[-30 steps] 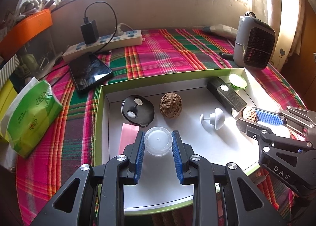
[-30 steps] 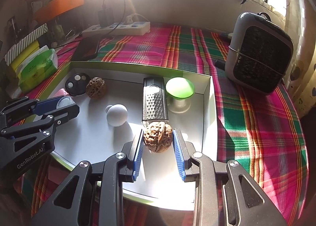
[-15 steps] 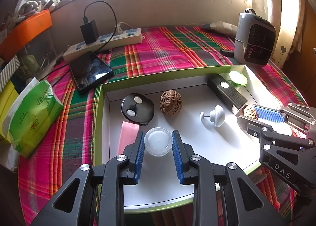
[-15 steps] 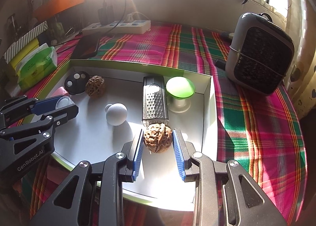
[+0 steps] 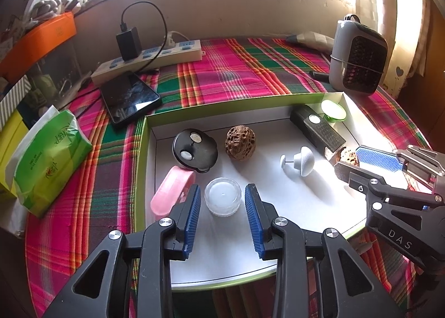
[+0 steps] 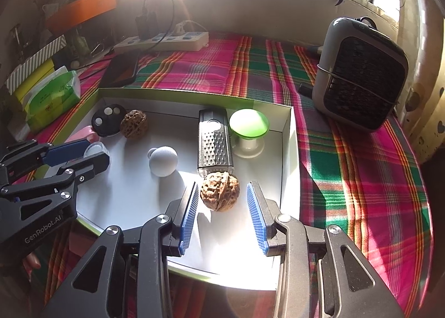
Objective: Organize objects
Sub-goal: 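Lower and release the white cup with the left gripper while the right releases the walnut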
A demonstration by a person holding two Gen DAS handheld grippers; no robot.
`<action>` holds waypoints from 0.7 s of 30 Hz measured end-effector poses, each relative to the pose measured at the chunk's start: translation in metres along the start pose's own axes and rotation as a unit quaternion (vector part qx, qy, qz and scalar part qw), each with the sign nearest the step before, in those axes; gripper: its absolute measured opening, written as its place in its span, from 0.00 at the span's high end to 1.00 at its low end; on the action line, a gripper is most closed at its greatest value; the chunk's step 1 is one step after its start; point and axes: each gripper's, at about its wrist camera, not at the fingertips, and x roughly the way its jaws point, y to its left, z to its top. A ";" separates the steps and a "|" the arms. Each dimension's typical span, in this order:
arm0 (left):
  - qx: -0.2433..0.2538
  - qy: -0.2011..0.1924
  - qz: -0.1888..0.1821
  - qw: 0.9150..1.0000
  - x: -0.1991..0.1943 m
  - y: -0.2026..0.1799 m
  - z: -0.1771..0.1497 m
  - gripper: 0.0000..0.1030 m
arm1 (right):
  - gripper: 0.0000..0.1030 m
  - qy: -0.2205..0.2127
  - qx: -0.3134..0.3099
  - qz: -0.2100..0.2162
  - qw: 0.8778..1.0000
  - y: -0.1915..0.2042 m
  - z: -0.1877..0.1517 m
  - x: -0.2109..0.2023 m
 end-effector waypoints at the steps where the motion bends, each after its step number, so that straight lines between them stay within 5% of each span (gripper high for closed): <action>1: -0.001 -0.001 0.001 1.000 0.001 -0.006 0.001 0.70 | 0.63 0.000 0.000 0.000 1.000 0.000 0.000 0.000; 5: -0.003 -0.007 -0.001 1.000 -0.013 0.019 -0.014 0.70 | 0.56 -0.006 0.002 0.002 1.000 0.001 -0.001 -0.003; 8: -0.003 -0.011 -0.004 1.000 -0.042 0.081 -0.042 0.70 | 0.56 -0.010 0.005 0.002 1.000 0.000 -0.002 -0.006; 11: 0.001 -0.020 0.000 1.000 -0.028 0.010 -0.011 0.70 | 0.56 -0.014 0.008 0.000 1.000 0.001 -0.004 -0.010; 12: 0.004 -0.023 0.001 1.000 -0.030 0.009 -0.014 0.70 | 0.56 -0.016 0.009 0.000 1.000 0.000 -0.004 -0.012; 14: 0.003 -0.025 -0.003 1.000 -0.056 0.069 -0.042 0.70 | 0.56 -0.019 0.012 0.001 1.000 0.001 -0.006 -0.016; 15: 0.003 -0.026 -0.003 1.000 -0.047 0.039 -0.031 0.70 | 0.56 -0.021 0.012 0.002 1.000 0.001 -0.006 -0.018; 16: 0.003 -0.027 -0.003 1.000 -0.056 0.057 -0.039 0.70 | 0.56 -0.022 0.013 0.002 1.000 0.001 -0.007 -0.019; 19: 0.001 -0.031 -0.005 1.000 -0.042 0.016 -0.024 0.70 | 0.56 -0.026 0.013 0.002 1.000 0.002 -0.010 -0.025; 21: 0.003 -0.033 -0.001 0.999 -0.055 0.026 -0.034 0.70 | 0.56 -0.028 0.013 0.003 1.000 0.003 -0.011 -0.029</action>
